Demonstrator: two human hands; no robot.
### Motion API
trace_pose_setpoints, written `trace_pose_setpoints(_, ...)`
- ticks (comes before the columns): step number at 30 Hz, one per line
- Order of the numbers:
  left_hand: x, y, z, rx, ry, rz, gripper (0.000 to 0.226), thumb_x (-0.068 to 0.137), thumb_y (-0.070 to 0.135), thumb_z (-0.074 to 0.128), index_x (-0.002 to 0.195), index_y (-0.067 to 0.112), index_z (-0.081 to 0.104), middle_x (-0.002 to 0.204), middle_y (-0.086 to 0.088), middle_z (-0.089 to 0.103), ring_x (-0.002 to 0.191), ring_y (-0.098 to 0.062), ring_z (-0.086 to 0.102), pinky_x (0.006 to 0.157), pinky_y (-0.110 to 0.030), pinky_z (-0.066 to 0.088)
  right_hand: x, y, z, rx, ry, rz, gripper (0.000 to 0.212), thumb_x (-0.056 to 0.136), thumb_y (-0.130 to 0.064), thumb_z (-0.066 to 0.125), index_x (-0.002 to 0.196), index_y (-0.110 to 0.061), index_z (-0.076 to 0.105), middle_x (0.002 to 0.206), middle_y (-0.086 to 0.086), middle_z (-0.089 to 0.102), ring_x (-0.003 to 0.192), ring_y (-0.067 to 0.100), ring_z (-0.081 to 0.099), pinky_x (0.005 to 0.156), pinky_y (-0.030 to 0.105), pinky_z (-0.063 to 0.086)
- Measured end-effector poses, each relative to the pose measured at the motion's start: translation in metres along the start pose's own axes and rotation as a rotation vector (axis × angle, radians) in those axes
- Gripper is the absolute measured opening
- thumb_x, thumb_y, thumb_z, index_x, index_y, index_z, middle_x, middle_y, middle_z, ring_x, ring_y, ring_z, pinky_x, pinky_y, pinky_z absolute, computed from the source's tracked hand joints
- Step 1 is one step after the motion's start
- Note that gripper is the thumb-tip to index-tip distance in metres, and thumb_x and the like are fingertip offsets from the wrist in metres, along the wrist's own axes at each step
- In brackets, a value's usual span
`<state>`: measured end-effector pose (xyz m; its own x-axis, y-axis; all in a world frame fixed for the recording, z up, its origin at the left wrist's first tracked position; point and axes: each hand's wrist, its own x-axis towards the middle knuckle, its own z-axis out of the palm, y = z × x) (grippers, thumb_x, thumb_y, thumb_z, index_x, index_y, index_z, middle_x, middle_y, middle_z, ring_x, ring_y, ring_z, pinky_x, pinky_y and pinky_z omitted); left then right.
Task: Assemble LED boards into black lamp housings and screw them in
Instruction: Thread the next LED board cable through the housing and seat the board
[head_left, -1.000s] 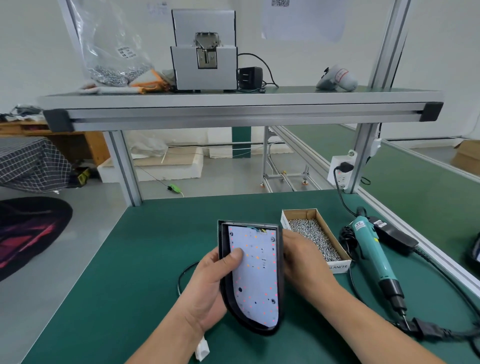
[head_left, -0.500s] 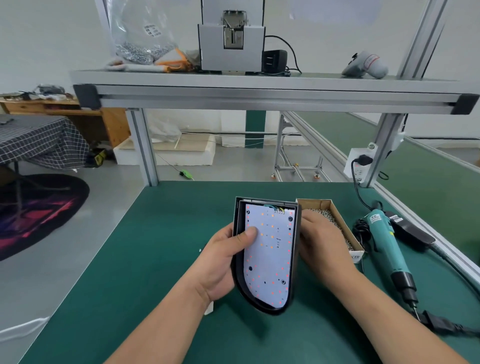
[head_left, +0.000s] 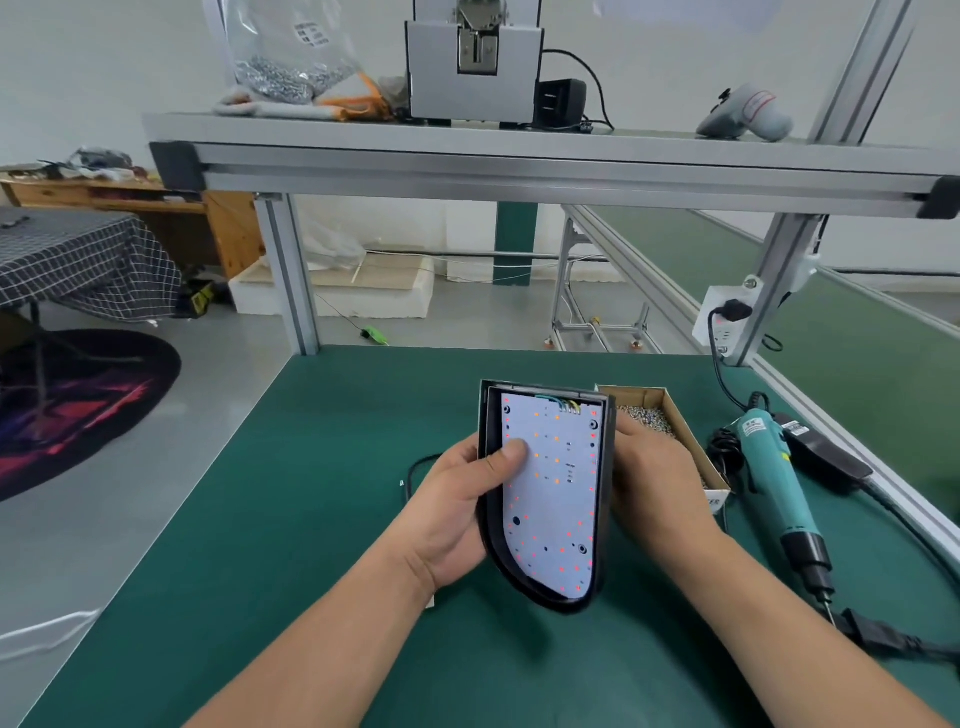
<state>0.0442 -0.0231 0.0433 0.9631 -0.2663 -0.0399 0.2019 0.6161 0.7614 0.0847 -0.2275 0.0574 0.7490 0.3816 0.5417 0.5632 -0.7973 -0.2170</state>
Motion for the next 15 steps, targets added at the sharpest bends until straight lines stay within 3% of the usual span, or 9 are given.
trace_pose_setpoints(7, 0.0021, -0.0023, 0.0061, -0.046, 0.032, 0.007, 0.051, 0.091, 0.020, 0.072, 0.134, -0.007, 0.065, 0.136, -0.029, 0.066, 0.116, -0.039, 0.071, 0.096, -0.051, 0.059, 0.0007, 0.0015, -0.0001, 0.091, -0.007, -0.036, 0.018, 0.083, 0.006, 0.069, 0.090, -0.010, 0.071, 0.086, 0.005, 0.065, 0.072, 0.035, 0.060, 0.055, 0.044, 0.051)
trace_pose_setpoints(15, -0.0012, -0.0008, 0.0074, -0.049, 0.010, -0.014, 0.056, 0.087, 0.019, 0.072, 0.135, -0.008, 0.063, 0.137, -0.030, 0.065, 0.114, -0.039, 0.071, 0.096, -0.051, 0.059, 0.0006, 0.0083, 0.0011, 0.118, -0.014, -0.020, 0.012, 0.090, 0.003, 0.063, 0.094, -0.007, 0.070, 0.091, 0.008, 0.067, 0.079, 0.038, 0.063, 0.062, 0.047, 0.052)
